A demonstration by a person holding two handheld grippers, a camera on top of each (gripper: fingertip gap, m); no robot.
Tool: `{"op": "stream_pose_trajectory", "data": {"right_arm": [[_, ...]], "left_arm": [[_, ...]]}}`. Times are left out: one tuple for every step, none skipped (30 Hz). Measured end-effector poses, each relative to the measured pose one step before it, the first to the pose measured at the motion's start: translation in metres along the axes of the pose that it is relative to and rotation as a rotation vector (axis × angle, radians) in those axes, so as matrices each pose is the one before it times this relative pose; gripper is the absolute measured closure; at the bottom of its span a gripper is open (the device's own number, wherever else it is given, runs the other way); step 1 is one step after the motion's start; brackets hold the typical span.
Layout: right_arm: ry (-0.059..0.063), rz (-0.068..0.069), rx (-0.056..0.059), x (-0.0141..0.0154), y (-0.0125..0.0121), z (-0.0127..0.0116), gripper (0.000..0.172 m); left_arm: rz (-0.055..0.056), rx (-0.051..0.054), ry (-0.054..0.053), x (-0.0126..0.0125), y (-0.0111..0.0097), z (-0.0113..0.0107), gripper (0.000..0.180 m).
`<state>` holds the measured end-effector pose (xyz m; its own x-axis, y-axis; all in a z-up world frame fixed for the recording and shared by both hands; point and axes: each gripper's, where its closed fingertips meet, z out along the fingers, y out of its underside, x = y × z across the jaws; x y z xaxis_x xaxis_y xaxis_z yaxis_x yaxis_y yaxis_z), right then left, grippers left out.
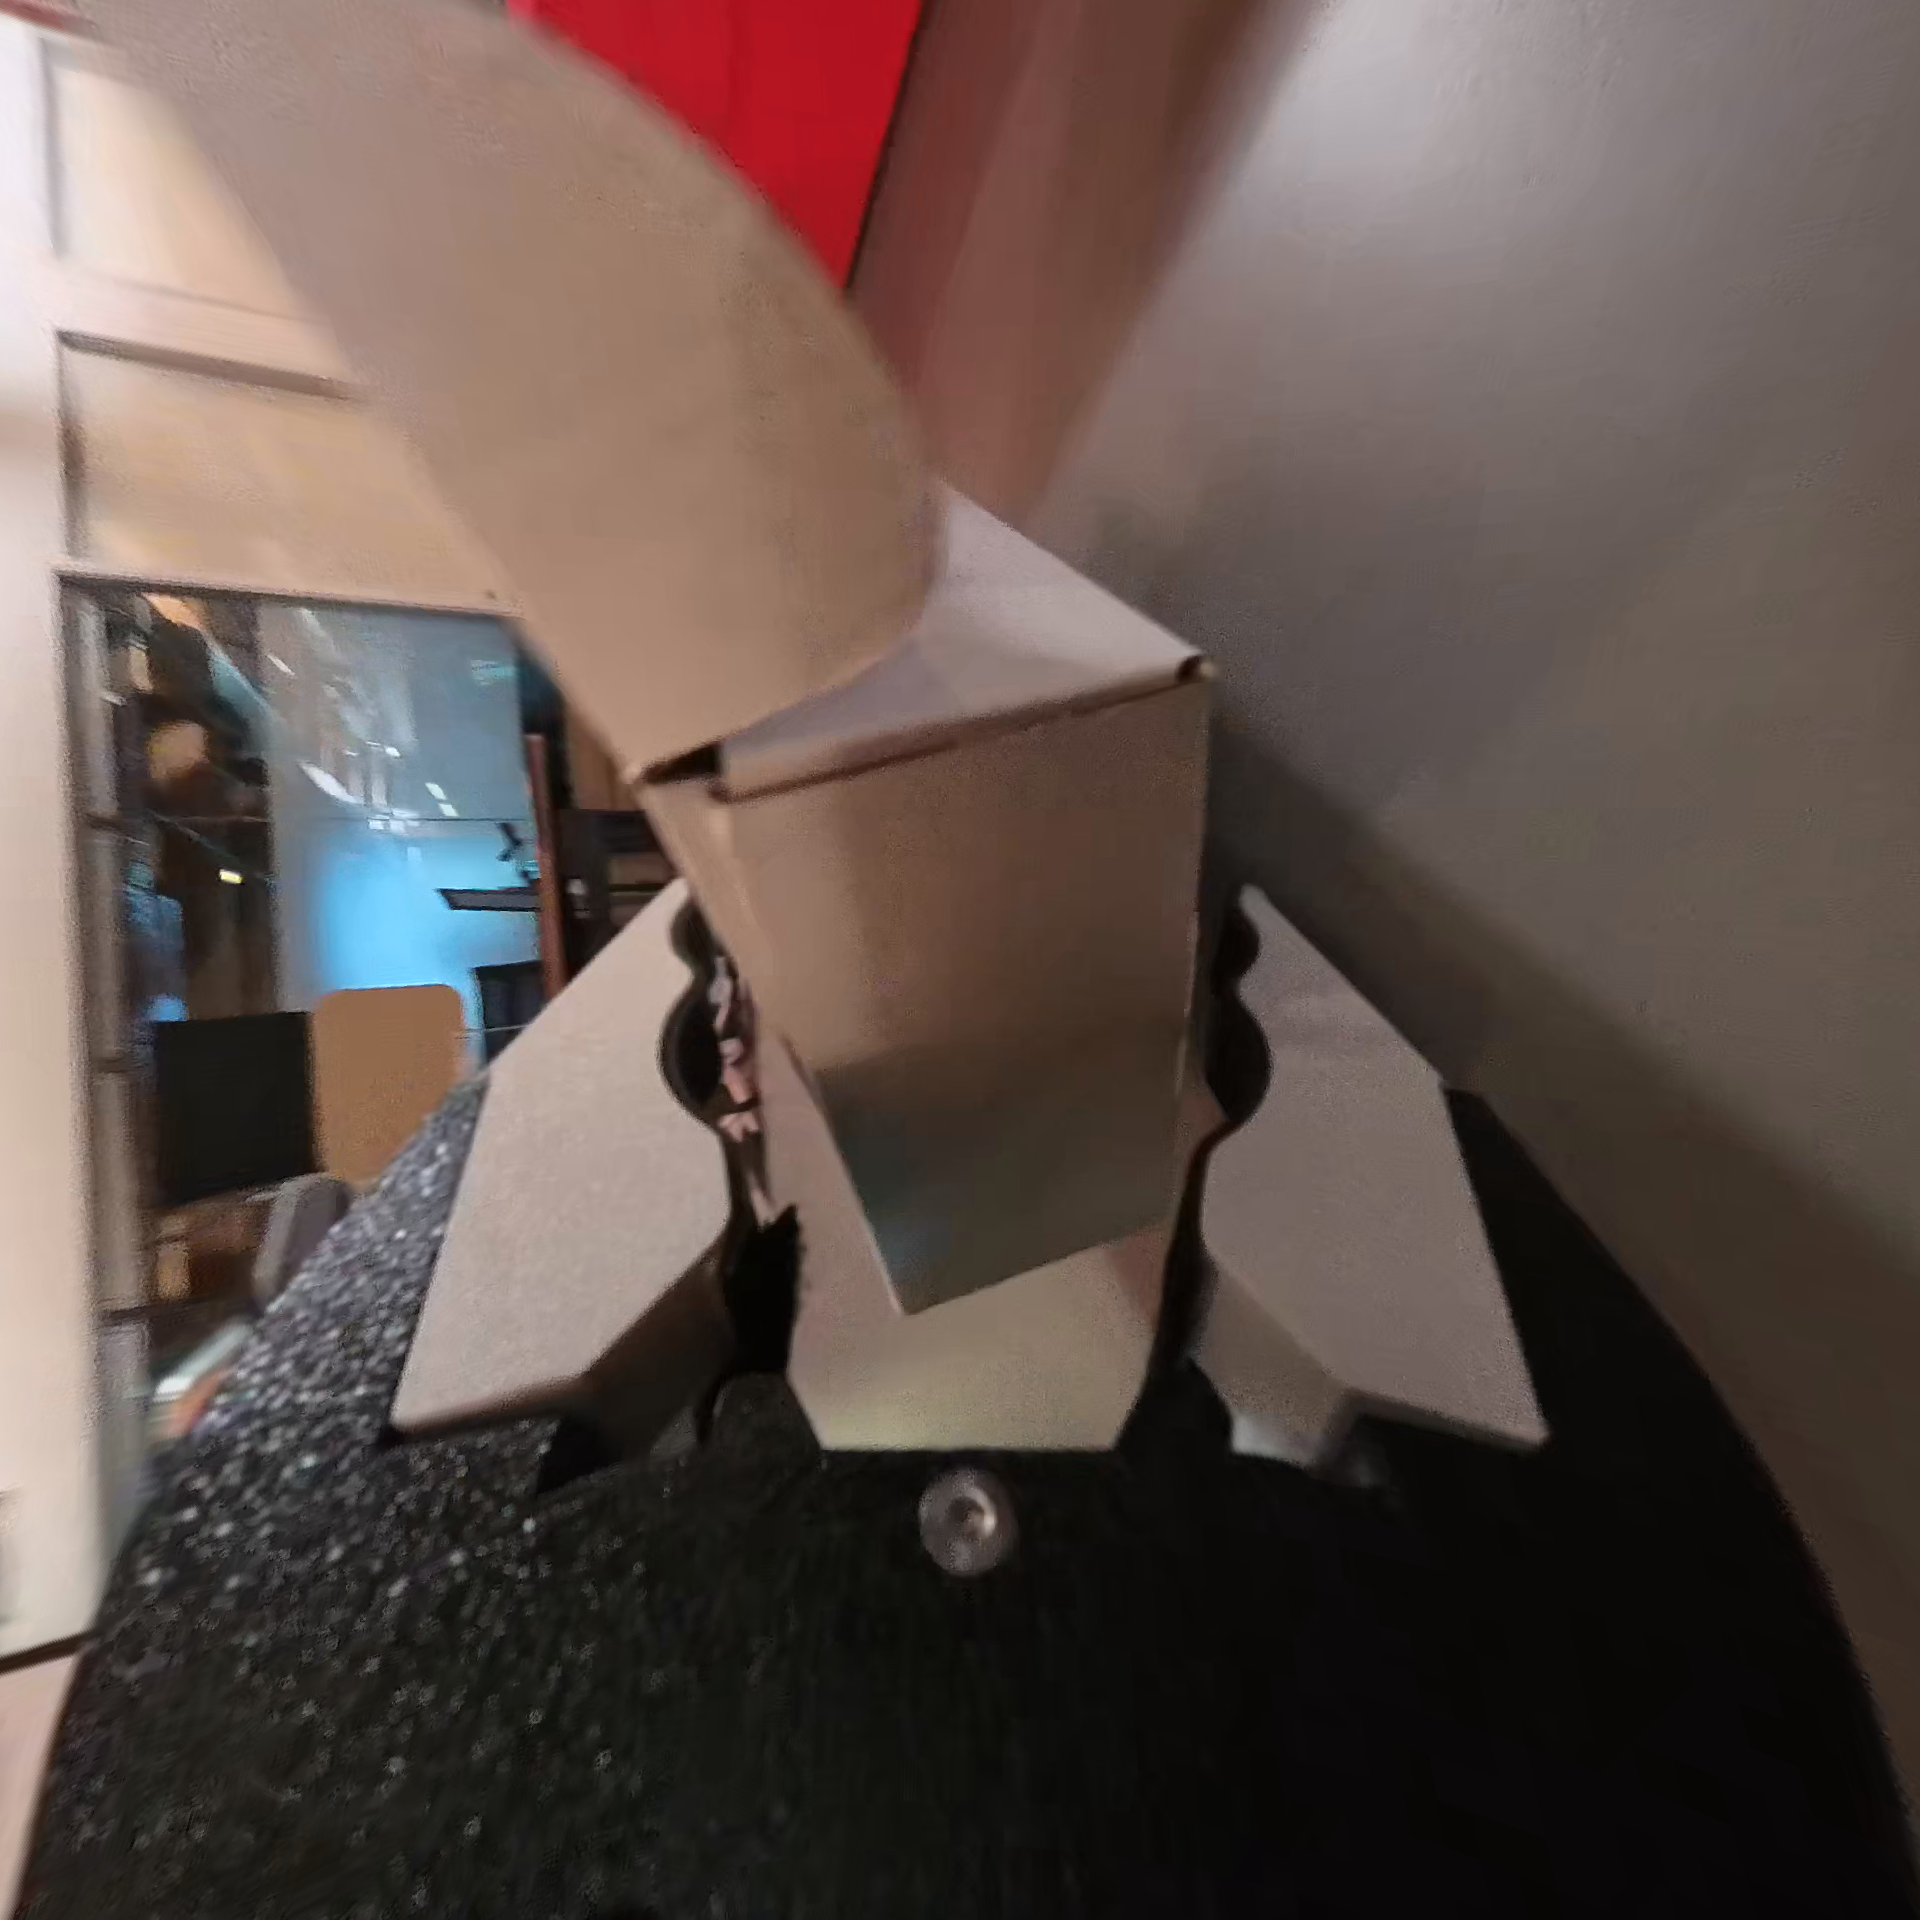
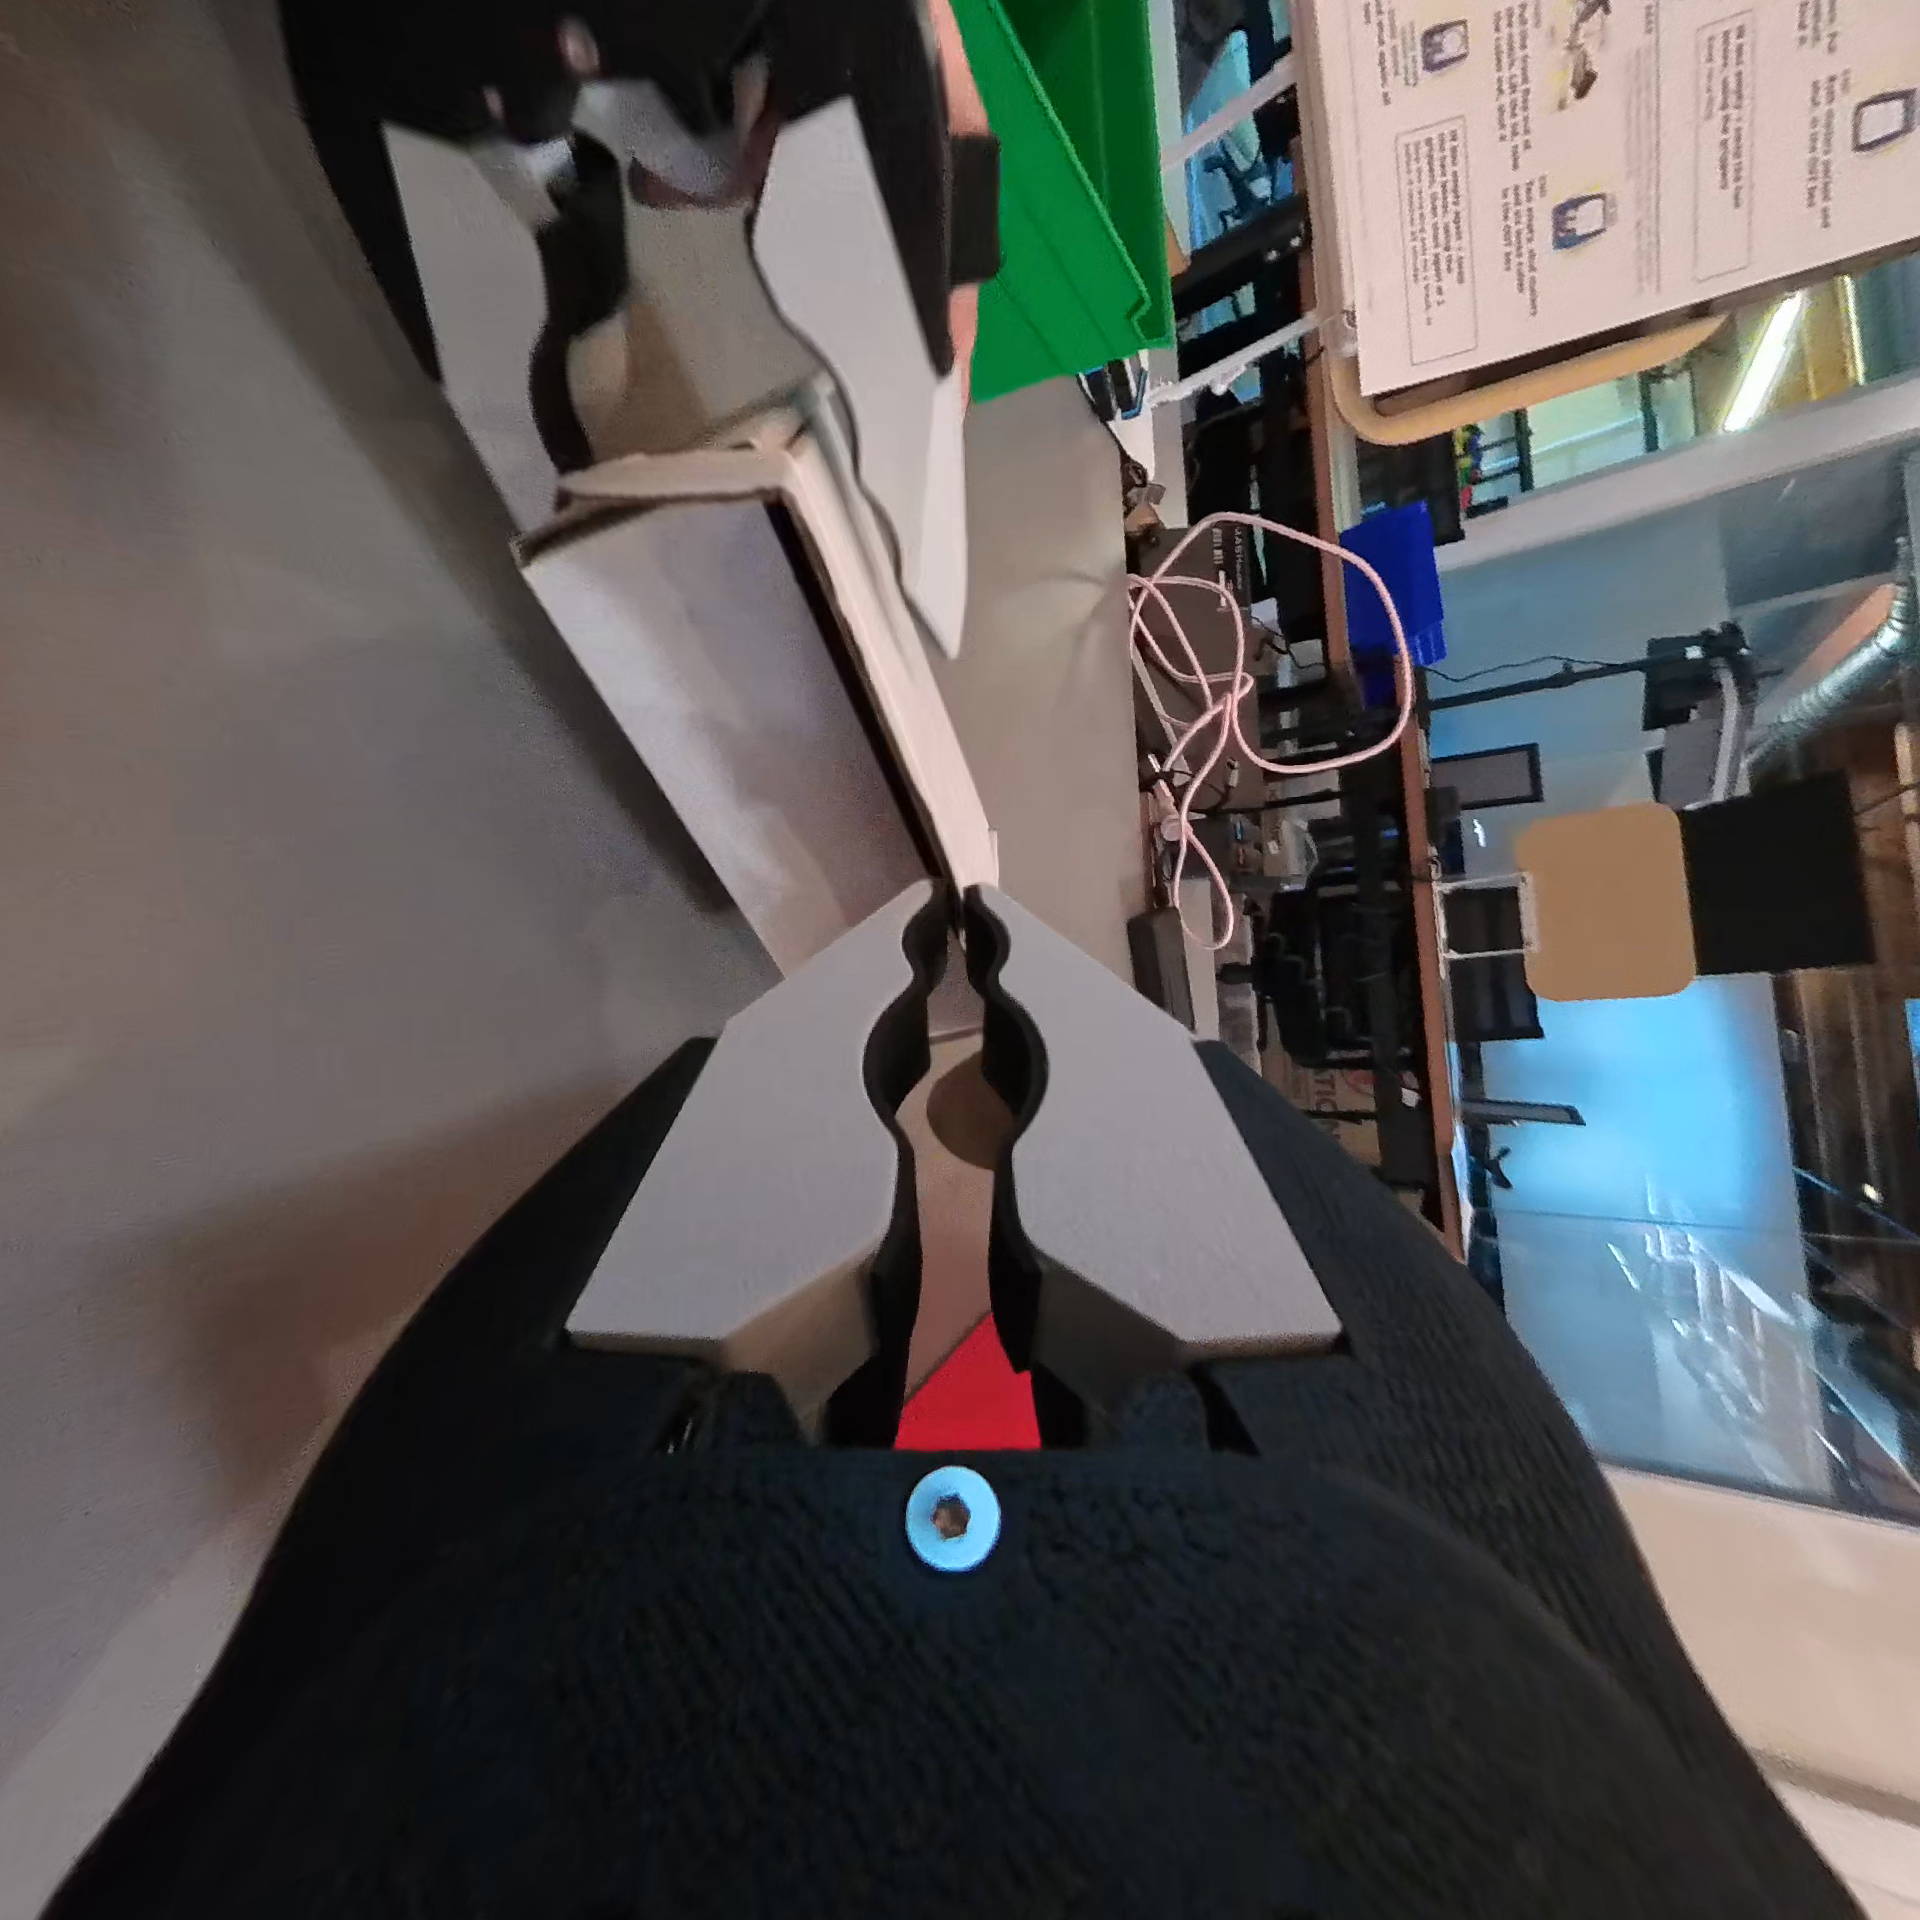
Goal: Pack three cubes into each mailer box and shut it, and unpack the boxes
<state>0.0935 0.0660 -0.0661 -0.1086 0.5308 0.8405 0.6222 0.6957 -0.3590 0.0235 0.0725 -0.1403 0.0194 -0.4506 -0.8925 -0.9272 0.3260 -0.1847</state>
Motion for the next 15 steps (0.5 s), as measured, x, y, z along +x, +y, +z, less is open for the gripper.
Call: {"op": "stream_pose_trajectory", "data": {"right_arm": [[0.0024,0.0042,-0.0066,0.00087,0.00082,-0.00040,0.171],[0.0001,0.0073,-0.0012,0.00021,-0.00001,-0.00019,0.171],[0.0012,0.0039,-0.0034,0.00012,0.00002,0.00014,0.172],[0.0045,0.0034,-0.0073,0.00066,0.00032,0.00017,0.172],[0.0065,0.0048,-0.0081,0.00104,0.00005,0.00017,0.172],[0.0043,0.0076,-0.0072,0.00081,-0.00002,0.00025,0.172],[0.0011,0.0082,-0.0029,0.00023,-0.00074,0.00020,0.172],[-0.0019,0.0066,0.0012,-0.00049,-0.00145,0.00028,0.172],[-0.0012,0.0045,0.0018,-0.00066,-0.00174,0.00044,0.172],[-0.0014,0.0018,-0.0008,-0.00092,-0.00154,0.00055,0.172],[-0.0008,-0.0004,-0.0020,-0.00100,-0.00133,0.00054,0.171],[-0.0003,-0.0017,-0.0019,-0.00089,-0.00135,0.00042,0.171],[-0.0018,-0.0020,-0.0014,-0.00111,-0.00118,0.00039,0.171],[-0.0020,-0.0008,-0.0002,-0.00101,-0.00123,0.00029,0.171],[-0.0002,0.0008,-0.0014,-0.00057,-0.00084,0.00038,0.170]], "left_arm": [[-0.0619,0.0229,0.0144,-0.00188,-0.00182,-0.00267,0.077],[-0.0661,0.0183,0.0191,-0.00186,-0.00187,-0.00284,0.070],[-0.0676,0.0196,0.0241,-0.00128,-0.00285,-0.00309,0.064],[-0.0638,0.0221,0.0272,-0.00035,-0.00392,-0.00320,0.060],[-0.0560,0.0282,0.0269,0.00055,-0.00564,-0.00345,0.056],[-0.0454,0.0342,0.0248,0.00127,-0.00759,-0.00359,0.055],[-0.0342,0.0395,0.0128,0.00052,-0.00923,-0.00326,0.053],[-0.0246,0.0528,-0.0048,-0.00131,-0.01219,-0.00321,0.048],[-0.0170,0.0675,-0.0088,-0.00125,-0.01481,-0.00357,0.049],[-0.0100,0.0605,-0.0068,-0.00057,-0.01370,-0.00323,0.052],[0.0001,0.0260,-0.0131,-0.00157,-0.00857,-0.00200,0.057],[0.0136,-0.0130,-0.0187,-0.00245,-0.00217,-0.00122,0.061],[0.0245,-0.0301,-0.0168,-0.00194,0.00130,-0.00088,0.065],[0.0242,-0.0330,-0.0124,-0.00115,0.00268,-0.00068,0.071],[0.0215,-0.0330,-0.0102,-0.00071,0.00346,-0.00023,0.077]]}}
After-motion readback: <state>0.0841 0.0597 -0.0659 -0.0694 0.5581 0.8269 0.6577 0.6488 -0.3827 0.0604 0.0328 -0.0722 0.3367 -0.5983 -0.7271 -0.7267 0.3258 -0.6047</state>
